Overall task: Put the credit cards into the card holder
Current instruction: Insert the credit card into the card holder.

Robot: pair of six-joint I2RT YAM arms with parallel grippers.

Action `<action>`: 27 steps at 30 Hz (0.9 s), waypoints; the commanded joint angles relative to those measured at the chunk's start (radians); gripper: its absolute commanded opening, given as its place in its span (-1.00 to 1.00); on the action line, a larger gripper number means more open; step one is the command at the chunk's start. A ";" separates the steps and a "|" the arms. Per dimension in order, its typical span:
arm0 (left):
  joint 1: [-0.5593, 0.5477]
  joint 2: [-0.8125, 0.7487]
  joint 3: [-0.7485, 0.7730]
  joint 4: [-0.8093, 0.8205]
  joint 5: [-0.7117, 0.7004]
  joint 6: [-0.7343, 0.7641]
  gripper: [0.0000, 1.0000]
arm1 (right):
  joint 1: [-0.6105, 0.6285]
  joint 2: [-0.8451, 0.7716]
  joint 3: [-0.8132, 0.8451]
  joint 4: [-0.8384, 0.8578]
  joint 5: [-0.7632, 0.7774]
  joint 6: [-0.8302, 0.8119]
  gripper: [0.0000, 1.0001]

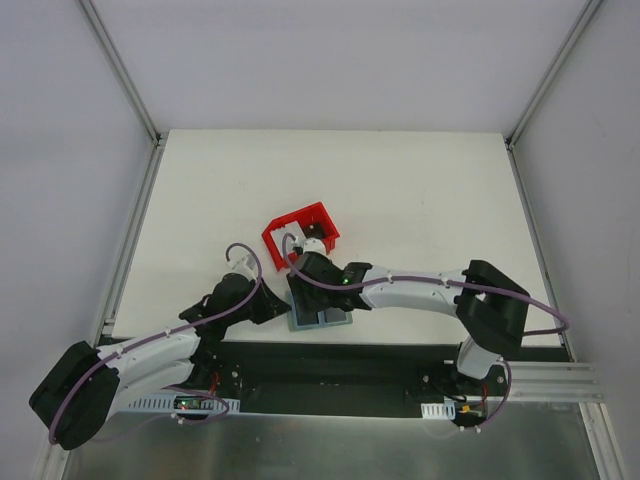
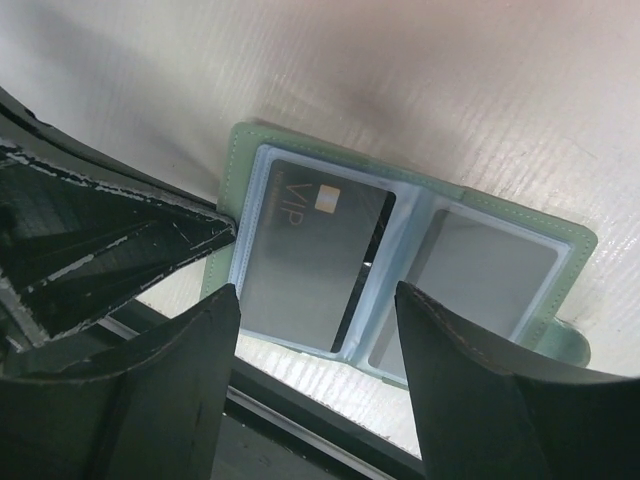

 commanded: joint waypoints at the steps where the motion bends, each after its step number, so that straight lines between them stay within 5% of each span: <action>1: 0.000 -0.028 -0.005 -0.001 -0.010 -0.006 -1.00 | 0.010 0.036 0.070 -0.047 0.004 -0.016 0.32; 27: 0.000 -0.046 -0.022 0.040 0.015 -0.027 -1.00 | 0.020 0.114 0.127 -0.078 -0.014 -0.013 0.43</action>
